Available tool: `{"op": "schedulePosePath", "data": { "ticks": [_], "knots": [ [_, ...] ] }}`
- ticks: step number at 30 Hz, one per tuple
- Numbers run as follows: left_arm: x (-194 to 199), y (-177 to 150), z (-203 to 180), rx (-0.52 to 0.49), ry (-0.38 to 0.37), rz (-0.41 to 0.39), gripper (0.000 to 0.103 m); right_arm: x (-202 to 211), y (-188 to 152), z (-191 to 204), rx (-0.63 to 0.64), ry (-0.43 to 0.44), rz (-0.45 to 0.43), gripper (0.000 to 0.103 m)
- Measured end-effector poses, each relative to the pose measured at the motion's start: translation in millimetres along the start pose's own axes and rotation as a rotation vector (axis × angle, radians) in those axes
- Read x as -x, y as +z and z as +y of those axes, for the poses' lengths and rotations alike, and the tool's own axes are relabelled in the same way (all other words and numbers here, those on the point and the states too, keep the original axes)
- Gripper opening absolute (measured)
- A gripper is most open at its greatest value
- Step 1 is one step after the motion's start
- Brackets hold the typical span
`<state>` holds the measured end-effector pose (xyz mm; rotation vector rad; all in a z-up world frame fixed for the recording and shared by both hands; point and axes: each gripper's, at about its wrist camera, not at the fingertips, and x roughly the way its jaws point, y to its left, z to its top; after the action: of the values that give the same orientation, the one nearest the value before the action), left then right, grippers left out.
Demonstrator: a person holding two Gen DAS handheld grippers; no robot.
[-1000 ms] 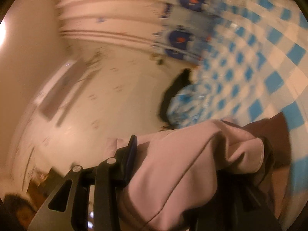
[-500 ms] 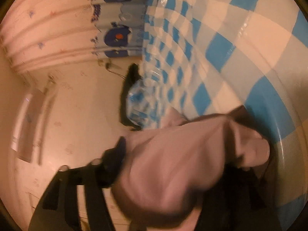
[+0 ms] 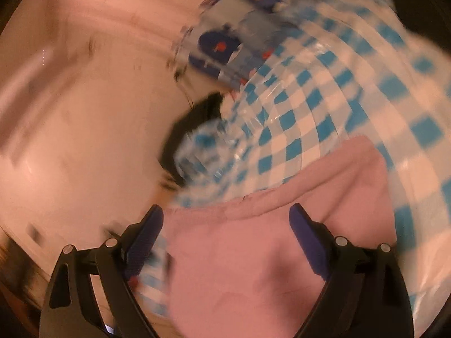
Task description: Fold large clothes
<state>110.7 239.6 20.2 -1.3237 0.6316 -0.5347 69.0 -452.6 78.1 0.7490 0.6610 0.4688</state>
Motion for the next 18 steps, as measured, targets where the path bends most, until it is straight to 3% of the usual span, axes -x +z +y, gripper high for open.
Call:
{"op": "schedulePosePath", "data": {
  "ticks": [2, 4, 7, 10, 11, 12, 14, 18],
  "knots": [
    [-3, -8, -23, -0.151, 0.048, -0.019, 0.095, -22, -3, 22, 0.125, -0.093, 0.042, 0.087],
    [-26, -30, -41, -0.341, 0.131, 0.052, 0.095, -52, -5, 37, 0.257, -0.218, 0.078, 0.087],
    [-73, -71, -43, -0.639, 0.339, 0.139, 0.095, -103, -12, 43, 0.467, -0.456, 0.111, 0.087],
    [-126, -109, -12, -0.932, 0.597, 0.190, 0.095, -154, -24, 11, 0.573, -0.640, 0.177, 0.087],
    [-147, -118, 11, -0.978, 0.663, 0.236, 0.095, -170, -28, -8, 0.581, -0.675, 0.214, 0.090],
    [-156, -119, 25, -0.962, 0.662, 0.265, 0.095, -186, -30, -31, 0.551, -0.657, 0.260, 0.091],
    [-171, -120, 39, -0.988, 0.687, 0.239, 0.095, -194, -22, -61, 0.425, -0.607, 0.243, 0.096],
    [-188, -123, 52, -1.024, 0.752, 0.252, 0.095, -200, -18, -89, 0.326, -0.593, 0.276, 0.096]
  ]
}}
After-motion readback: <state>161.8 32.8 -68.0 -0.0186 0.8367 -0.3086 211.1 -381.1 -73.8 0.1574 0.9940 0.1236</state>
